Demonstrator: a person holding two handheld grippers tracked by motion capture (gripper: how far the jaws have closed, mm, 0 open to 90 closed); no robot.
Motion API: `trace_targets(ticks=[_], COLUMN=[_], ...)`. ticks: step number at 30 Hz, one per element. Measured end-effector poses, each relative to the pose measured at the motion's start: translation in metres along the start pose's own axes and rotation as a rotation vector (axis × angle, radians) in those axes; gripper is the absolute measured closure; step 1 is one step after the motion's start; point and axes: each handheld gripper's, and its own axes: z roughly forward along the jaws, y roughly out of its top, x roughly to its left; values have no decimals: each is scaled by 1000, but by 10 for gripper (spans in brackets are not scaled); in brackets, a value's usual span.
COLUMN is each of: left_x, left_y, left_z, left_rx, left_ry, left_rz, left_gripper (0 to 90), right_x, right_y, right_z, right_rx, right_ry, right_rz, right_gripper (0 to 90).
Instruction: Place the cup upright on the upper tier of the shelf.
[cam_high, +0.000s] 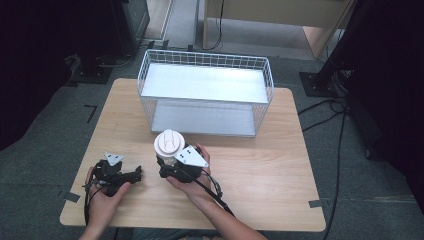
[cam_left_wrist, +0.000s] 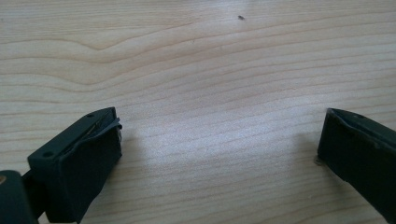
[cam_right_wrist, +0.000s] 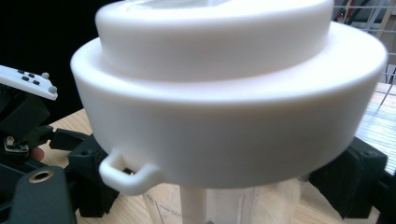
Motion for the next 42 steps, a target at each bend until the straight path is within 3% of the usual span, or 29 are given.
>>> trace_targets(ticks=[9, 12, 19, 30, 42], left_x=[0, 0, 0, 0, 0], left_y=[0, 0, 0, 0, 0], left_z=[0, 0, 0, 0, 0], left_rx=[1, 0, 0, 2, 2], left_ry=[-3, -3, -3, -4, -3], left_rz=[1, 1, 0, 1, 2], left_gripper=[0, 0, 0, 0, 0], right_x=[-4, -6, -13, -34, -60], right_y=[14, 26, 47, 82, 117], right_z=[-13, -23, -39, -67, -91], right_rx=[-38, -70, -116, -244, -336], right_ry=[-14, -23, -41, -121, -195], right_rz=[-4, -30, -32, -47, -46], right_gripper=[150, 151, 151, 150, 150])
